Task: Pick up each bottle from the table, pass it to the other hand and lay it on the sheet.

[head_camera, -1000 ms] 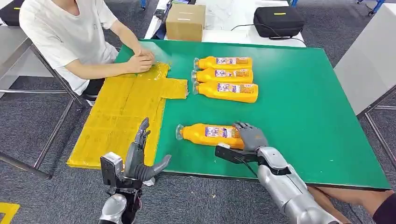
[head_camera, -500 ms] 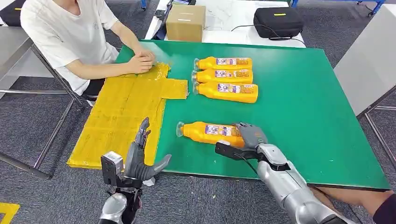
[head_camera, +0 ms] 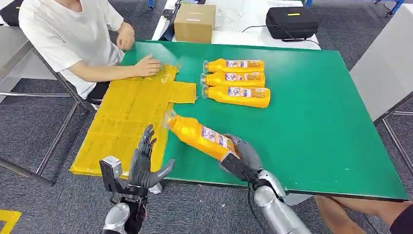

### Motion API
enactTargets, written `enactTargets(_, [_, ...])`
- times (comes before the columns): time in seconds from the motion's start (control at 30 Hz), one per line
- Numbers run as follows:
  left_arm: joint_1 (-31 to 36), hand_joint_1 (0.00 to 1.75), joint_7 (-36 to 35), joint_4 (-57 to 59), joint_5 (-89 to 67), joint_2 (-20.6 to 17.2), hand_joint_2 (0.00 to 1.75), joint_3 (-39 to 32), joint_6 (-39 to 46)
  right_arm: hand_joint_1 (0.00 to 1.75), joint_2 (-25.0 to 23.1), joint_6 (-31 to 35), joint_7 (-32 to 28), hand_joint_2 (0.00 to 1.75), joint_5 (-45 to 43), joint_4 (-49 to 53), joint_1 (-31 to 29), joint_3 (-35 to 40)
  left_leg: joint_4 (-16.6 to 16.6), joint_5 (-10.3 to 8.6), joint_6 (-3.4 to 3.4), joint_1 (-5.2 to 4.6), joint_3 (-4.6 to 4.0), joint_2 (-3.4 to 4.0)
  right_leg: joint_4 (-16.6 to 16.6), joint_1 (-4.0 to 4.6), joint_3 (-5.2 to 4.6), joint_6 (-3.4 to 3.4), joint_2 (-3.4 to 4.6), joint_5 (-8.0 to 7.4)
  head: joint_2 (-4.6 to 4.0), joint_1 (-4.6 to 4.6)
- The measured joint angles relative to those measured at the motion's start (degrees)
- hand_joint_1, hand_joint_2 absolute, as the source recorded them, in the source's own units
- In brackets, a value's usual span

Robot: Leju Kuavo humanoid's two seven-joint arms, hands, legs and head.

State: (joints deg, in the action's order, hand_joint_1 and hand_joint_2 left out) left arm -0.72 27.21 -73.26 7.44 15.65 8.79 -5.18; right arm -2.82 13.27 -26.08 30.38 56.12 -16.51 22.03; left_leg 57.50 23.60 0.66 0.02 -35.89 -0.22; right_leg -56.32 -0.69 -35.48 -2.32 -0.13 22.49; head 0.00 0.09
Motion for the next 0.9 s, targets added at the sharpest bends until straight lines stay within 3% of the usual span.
enactTargets(0.3, [0.02,0.00,-1.29,-0.02,1.77,0.07,1.75,1.03,-0.50,1.75,-2.49,3.99,-3.08,1.75,-3.72,11.38,5.04,-4.52,0.01,0.04,0.07,-0.13,-0.04,0.00,0.04,-0.12,-0.02,-0.07,0.00,0.04,0.00,0.04])
enactTargets(0.43, [-0.42,0.00,-6.05,-1.18,10.53,0.02,1.75,3.16,-7.68,1.75,-3.93,6.99,-5.52,1.75,-5.83,13.34,6.24,-6.99,0.01,0.06,0.08,-0.13,-0.04,0.01,0.04,-0.12,-0.02,-0.07,0.01,0.04,0.00,0.02])
enactTargets(0.8, [-1.01,0.00,-8.13,-4.35,14.88,-0.22,1.75,6.06,-9.92,1.75,-4.65,5.74,-6.70,1.75,-6.88,13.50,7.10,-7.84,0.01,0.09,0.11,-0.12,-0.04,0.01,0.04,-0.12,-0.04,-0.08,0.01,0.04,0.00,0.04])
enactTargets(0.9, [-1.11,0.00,-3.30,-9.88,6.70,-1.36,1.75,11.76,-9.70,1.75,-5.50,0.15,-6.88,1.75,1.70,11.58,8.23,-3.35,-0.01,0.10,0.11,-0.11,-0.05,0.01,0.03,-0.10,-0.05,-0.07,0.01,0.06,0.00,0.04])
